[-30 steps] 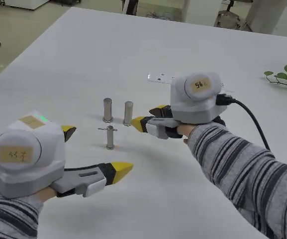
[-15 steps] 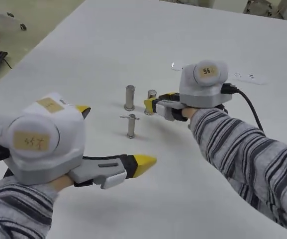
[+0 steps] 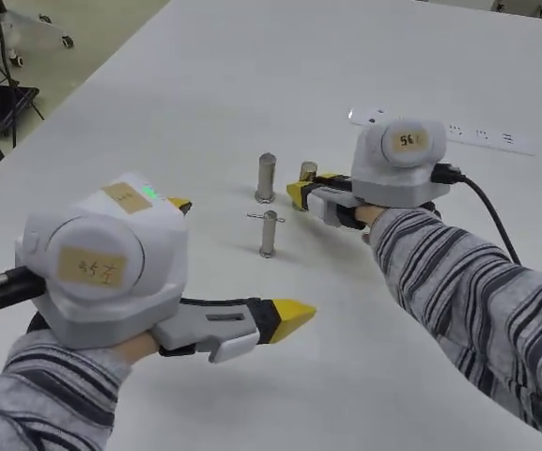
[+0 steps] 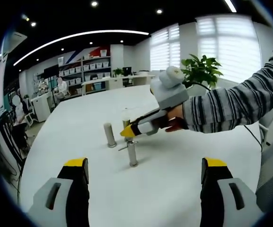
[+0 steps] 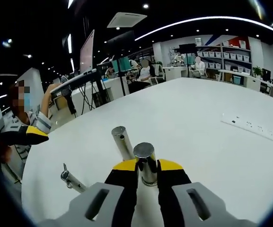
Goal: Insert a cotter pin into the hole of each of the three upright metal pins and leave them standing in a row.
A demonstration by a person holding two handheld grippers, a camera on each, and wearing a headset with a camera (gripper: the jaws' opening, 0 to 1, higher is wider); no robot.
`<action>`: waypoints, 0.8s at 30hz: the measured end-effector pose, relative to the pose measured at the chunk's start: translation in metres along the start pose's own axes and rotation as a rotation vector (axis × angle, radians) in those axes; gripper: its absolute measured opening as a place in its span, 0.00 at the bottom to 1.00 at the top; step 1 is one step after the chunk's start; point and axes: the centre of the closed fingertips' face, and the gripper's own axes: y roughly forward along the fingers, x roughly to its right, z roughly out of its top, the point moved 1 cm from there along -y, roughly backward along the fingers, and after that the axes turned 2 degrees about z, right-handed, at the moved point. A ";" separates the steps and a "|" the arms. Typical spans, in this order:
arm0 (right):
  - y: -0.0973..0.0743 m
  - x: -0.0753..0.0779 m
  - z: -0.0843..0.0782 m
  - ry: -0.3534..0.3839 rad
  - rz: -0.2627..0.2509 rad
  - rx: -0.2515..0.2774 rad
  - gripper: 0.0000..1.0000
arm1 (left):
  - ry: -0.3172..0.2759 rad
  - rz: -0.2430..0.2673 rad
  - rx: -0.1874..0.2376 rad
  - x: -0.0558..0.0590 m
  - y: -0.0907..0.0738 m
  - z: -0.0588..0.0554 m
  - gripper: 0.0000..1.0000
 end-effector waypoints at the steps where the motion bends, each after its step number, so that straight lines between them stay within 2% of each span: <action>1: -0.002 0.000 0.001 -0.008 -0.005 0.002 0.09 | 0.001 0.001 0.002 0.000 0.000 0.000 0.99; 3: -0.004 0.001 0.002 0.005 -0.016 -0.006 0.09 | 0.001 0.003 -0.003 0.000 0.000 0.000 0.99; 4: -0.008 0.005 0.000 -0.042 -0.051 -0.030 0.08 | 0.005 0.004 -0.002 0.000 0.000 0.000 0.99; 5: -0.010 0.005 0.000 -0.075 -0.062 -0.037 0.08 | 0.006 0.005 -0.006 0.000 0.001 0.000 0.99; 9: -0.020 0.002 0.003 -0.056 -0.063 -0.027 0.08 | 0.013 -0.003 -0.001 0.004 0.002 0.002 0.98; 12: -0.037 0.001 0.005 -0.075 -0.101 -0.013 0.08 | 0.006 -0.009 0.010 0.006 0.002 0.005 0.98; 17: -0.060 -0.010 -0.004 -0.063 -0.093 -0.011 0.08 | 0.023 -0.020 0.015 0.012 0.003 0.008 0.98; 24: -0.089 -0.026 -0.023 -0.032 -0.073 -0.023 0.08 | 0.034 -0.016 0.014 0.009 0.001 0.009 0.98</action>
